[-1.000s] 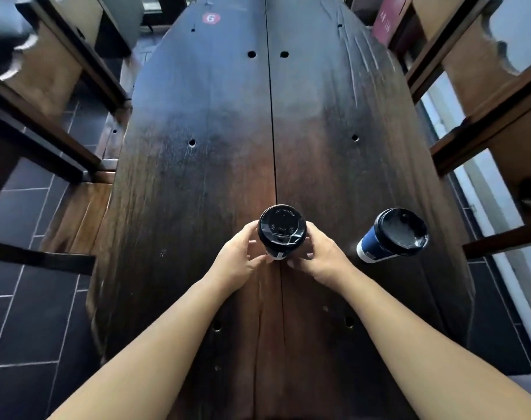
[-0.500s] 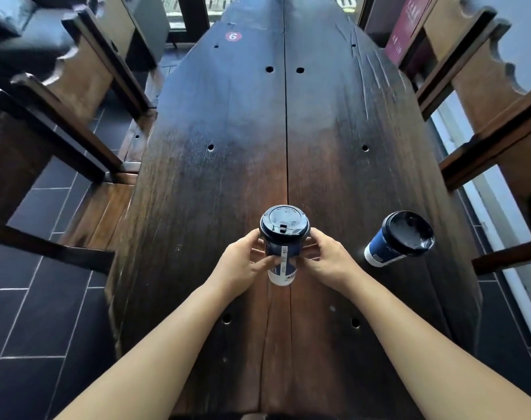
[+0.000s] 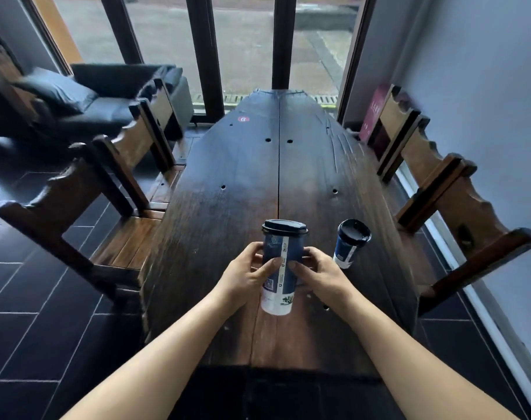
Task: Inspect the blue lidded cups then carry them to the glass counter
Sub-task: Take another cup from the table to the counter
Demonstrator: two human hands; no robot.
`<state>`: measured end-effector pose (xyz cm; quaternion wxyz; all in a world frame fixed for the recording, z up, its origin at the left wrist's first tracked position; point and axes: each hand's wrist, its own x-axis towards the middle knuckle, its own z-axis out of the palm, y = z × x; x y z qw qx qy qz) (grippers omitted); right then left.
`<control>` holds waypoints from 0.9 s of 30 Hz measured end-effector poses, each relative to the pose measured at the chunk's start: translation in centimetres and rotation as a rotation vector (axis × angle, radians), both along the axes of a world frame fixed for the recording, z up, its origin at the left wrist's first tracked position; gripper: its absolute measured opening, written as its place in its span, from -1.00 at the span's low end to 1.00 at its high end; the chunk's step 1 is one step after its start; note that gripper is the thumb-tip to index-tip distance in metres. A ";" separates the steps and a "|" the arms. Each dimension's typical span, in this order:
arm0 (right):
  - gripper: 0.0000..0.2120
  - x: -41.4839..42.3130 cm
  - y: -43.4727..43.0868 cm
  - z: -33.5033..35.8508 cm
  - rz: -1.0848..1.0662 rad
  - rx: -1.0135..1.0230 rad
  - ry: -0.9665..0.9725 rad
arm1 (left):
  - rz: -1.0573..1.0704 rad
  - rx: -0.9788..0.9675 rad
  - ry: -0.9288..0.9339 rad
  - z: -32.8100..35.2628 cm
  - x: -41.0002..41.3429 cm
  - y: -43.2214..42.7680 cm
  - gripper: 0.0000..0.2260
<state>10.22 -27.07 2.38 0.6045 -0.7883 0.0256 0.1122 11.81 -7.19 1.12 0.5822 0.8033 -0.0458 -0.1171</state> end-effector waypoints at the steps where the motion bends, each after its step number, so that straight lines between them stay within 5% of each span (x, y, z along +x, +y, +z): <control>1: -0.54 -1.0 0.0 0.9 0.003 0.006 -0.008 | -0.001 -0.019 -0.007 0.9 -1.1 0.0 -0.72; 6: -0.75 -4.8 0.1 4.0 -0.003 0.058 -0.028 | -0.013 -0.088 -0.027 3.9 -5.3 0.3 -0.54; 16: -0.72 -5.2 5.2 6.9 0.120 0.151 -0.019 | 0.106 -0.187 -0.013 6.9 -8.7 5.3 -0.54; 21: -0.44 -3.6 13.8 6.9 0.279 0.232 0.006 | 0.289 -0.247 -0.010 7.7 -10.2 13.1 -0.50; 27: -0.58 -2.3 29.5 6.9 0.507 0.266 0.050 | 0.538 -0.309 -0.019 7.9 -13.1 26.8 -0.58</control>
